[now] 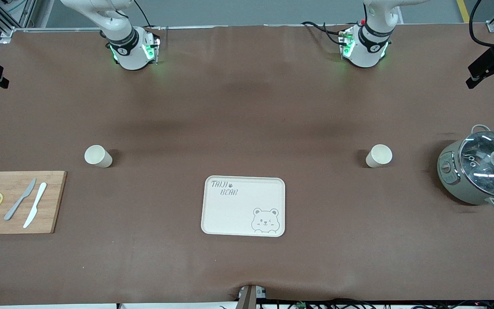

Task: Place white IKEA cup upright on tray with both arms
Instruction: 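Reach both grippers toward the two white paper cups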

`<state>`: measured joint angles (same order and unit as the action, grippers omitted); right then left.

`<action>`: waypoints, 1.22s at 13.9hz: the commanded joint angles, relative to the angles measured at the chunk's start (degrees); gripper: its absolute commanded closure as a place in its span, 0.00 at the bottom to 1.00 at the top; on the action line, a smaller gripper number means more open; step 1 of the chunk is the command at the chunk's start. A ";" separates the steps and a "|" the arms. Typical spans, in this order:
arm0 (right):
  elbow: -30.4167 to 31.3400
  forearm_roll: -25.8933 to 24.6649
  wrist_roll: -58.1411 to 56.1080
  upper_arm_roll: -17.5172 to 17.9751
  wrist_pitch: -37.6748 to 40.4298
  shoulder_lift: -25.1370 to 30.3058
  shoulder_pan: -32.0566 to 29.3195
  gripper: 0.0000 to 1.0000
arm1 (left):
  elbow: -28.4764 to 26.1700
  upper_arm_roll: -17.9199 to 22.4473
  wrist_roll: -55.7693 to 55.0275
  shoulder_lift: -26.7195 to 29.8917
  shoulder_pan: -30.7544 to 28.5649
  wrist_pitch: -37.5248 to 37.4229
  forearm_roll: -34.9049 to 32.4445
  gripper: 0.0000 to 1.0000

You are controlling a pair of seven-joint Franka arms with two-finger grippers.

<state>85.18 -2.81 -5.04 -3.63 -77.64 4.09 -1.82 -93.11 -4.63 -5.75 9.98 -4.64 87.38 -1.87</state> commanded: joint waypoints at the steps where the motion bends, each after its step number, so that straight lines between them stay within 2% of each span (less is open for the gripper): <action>1: -0.19 0.79 -0.15 0.11 0.30 0.12 -0.29 0.00 | 0.83 -0.03 0.82 -0.13 -0.45 -0.19 0.90 0.00; 6: -0.19 0.17 -0.06 0.11 0.30 0.04 -0.20 0.00 | 1.71 -0.03 0.73 -0.31 -0.45 -0.89 0.20 0.00; 11: -0.63 0.70 0.38 -0.06 0.21 -2.25 -1.60 0.00 | -1.80 -0.03 0.91 -1.53 -0.54 -1.78 0.28 0.00; 13: -0.10 0.70 0.29 -0.06 -0.05 -2.60 -2.05 0.00 | -6.44 -0.03 0.82 -1.19 -0.63 1.72 0.37 0.00; 17: -0.89 -0.36 0.29 -0.06 -0.58 -7.69 -2.49 0.00 | -16.64 -0.12 0.03 -0.75 -0.54 12.26 0.37 0.00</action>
<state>85.26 -2.95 -4.99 -4.18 -78.11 -1.41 -3.41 -104.47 -4.61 -5.75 7.57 -4.82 95.29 -1.87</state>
